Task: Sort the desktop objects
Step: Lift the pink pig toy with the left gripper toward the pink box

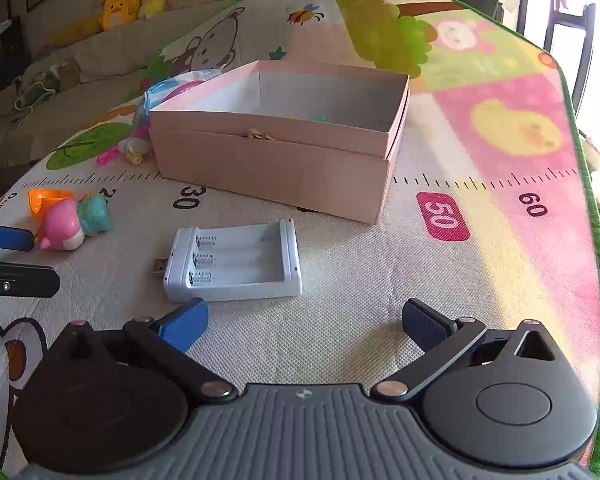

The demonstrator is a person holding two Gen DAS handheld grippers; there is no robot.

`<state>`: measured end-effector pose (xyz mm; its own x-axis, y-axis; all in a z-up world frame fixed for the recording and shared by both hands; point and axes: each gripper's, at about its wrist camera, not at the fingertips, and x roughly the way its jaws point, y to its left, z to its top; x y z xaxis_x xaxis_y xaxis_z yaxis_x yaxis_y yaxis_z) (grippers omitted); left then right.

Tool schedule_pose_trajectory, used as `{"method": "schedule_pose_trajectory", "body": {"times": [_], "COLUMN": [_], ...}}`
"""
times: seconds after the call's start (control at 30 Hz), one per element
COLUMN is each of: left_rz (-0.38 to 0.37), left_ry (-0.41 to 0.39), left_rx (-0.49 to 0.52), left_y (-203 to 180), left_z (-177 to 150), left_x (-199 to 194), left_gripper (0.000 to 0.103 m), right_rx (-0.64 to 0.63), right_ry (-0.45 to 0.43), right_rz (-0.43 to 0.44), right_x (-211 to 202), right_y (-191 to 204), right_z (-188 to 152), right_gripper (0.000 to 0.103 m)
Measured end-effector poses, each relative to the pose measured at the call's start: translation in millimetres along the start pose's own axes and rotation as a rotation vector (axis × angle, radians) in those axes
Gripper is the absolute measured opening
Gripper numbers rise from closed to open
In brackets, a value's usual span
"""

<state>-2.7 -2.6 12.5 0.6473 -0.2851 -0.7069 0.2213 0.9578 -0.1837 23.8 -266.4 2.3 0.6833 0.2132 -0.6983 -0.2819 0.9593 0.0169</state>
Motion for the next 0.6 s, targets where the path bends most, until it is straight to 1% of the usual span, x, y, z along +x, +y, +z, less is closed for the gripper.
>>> {"method": "schedule_pose_trajectory", "body": {"times": [0.13, 0.3, 0.33, 0.4, 0.43, 0.53, 0.6], "left_rz": [0.016, 0.079, 0.094, 0.129, 0.142, 0.138, 0.143], "left_ry": [-0.004, -0.014, -0.019, -0.028, -0.033, -0.041, -0.048], "left_rx": [0.005, -0.018, -0.014, 0.007, 0.021, 0.027, 0.048], "left_y": [-5, -7, -8, -10, -11, -10, -12], "left_z": [11, 24, 25, 24, 24, 21, 17], "left_x": [15, 29, 30, 30, 30, 26, 23], "left_gripper": [0.101, 0.1, 0.098, 0.08, 0.077, 0.076, 0.074], "right_rx": [0.01, 0.015, 0.015, 0.014, 0.013, 0.014, 0.015], "right_ry": [0.0, -0.006, -0.008, -0.01, -0.011, -0.011, -0.011], "right_rz": [0.002, -0.009, -0.009, -0.012, -0.013, -0.013, -0.012], "right_x": [1, 1, 1, 1, 1, 1, 1], "right_y": [0, 2, 2, 2, 3, 3, 3], "right_z": [0, -1, -1, -1, -2, -2, -2], "right_gripper": [0.103, 0.103, 0.103, 0.103, 0.103, 0.103, 0.103]}}
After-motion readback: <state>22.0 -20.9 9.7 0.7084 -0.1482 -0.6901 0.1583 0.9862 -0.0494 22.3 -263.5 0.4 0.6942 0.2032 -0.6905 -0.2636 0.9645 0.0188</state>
